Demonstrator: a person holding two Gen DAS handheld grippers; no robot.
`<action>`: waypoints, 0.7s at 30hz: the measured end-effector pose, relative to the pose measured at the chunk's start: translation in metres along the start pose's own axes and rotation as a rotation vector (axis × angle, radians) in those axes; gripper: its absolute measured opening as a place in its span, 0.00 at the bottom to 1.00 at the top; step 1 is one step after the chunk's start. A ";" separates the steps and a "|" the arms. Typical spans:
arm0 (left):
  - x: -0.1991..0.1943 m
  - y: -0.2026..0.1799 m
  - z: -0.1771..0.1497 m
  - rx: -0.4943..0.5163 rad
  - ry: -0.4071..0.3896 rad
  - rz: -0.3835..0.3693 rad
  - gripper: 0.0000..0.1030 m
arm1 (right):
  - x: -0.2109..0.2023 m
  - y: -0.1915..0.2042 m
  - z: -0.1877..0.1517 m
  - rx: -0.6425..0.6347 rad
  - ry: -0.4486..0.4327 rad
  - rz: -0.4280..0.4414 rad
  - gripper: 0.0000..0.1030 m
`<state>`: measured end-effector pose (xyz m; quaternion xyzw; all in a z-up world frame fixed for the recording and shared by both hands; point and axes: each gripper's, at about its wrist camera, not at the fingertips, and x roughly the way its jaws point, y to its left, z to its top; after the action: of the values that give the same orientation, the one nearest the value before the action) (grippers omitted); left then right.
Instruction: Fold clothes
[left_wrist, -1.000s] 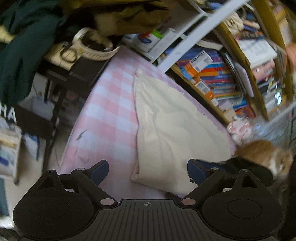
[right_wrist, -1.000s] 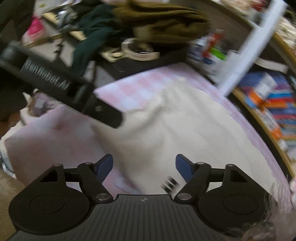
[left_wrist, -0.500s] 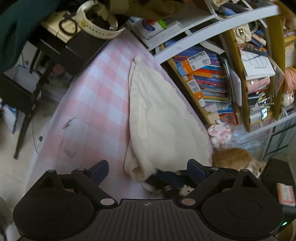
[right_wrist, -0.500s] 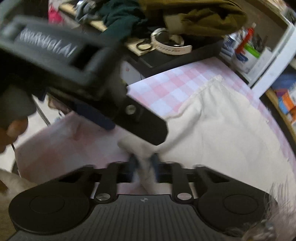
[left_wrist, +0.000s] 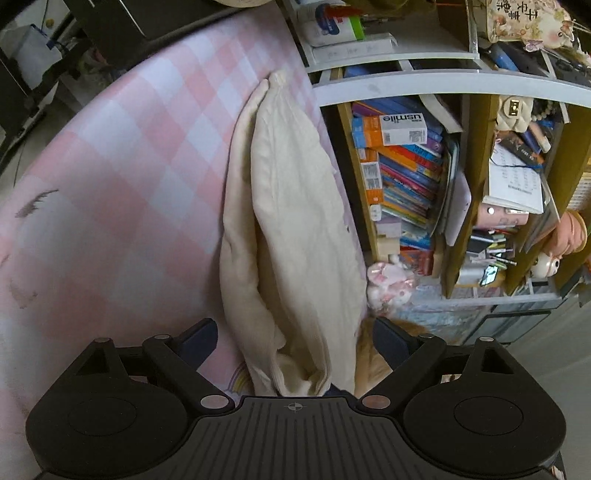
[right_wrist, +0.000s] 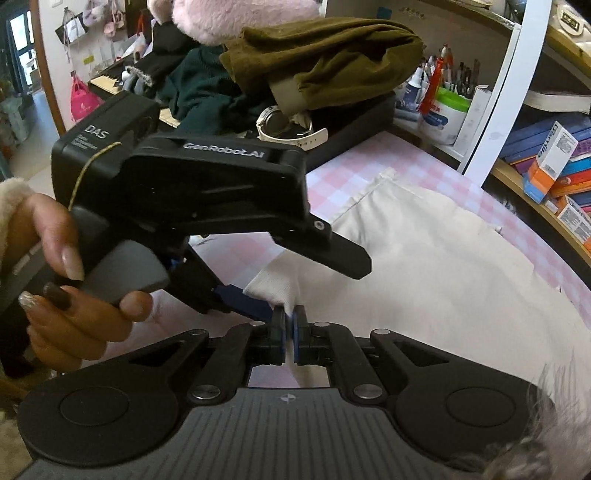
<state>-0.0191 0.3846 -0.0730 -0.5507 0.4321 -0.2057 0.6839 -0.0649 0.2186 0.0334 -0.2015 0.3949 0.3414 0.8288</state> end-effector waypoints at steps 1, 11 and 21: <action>0.000 0.001 0.000 -0.002 0.000 0.003 0.83 | 0.000 -0.001 -0.001 0.006 0.001 0.000 0.04; 0.003 0.004 -0.001 -0.010 -0.008 0.041 0.54 | -0.003 -0.014 -0.009 0.076 0.019 0.014 0.40; 0.005 0.005 -0.001 -0.010 -0.013 0.067 0.51 | -0.018 -0.057 -0.019 0.137 0.036 -0.076 0.67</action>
<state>-0.0181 0.3821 -0.0796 -0.5405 0.4469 -0.1769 0.6905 -0.0420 0.1606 0.0400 -0.1653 0.4244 0.2783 0.8457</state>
